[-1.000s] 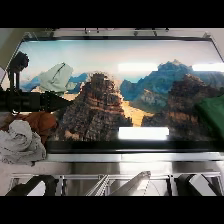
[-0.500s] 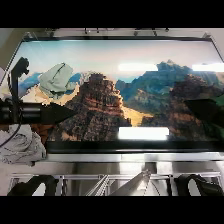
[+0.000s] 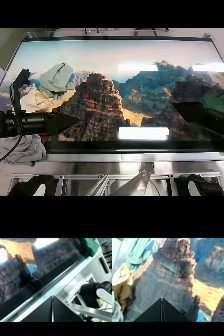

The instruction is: Fold the shirts.

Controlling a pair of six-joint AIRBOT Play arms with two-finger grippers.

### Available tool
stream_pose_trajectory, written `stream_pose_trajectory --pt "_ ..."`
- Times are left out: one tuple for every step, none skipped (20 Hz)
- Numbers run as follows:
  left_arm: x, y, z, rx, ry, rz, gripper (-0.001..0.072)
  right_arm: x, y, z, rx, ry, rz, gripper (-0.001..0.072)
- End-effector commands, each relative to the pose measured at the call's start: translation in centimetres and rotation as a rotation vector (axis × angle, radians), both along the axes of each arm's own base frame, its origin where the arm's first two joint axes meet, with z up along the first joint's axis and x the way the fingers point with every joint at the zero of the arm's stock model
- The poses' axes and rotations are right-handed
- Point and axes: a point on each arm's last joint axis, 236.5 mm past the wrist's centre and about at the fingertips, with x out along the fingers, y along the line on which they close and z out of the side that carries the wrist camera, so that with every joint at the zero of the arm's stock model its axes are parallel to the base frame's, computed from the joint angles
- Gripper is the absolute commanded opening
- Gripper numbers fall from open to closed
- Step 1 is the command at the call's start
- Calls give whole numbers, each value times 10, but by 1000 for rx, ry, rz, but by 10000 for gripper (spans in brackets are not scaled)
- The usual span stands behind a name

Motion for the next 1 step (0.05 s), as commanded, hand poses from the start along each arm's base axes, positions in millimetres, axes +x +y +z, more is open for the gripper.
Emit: stream_pose_trajectory --pt "-2 0 2 1 -12 3 13 0 2 1 16 0 3 32"
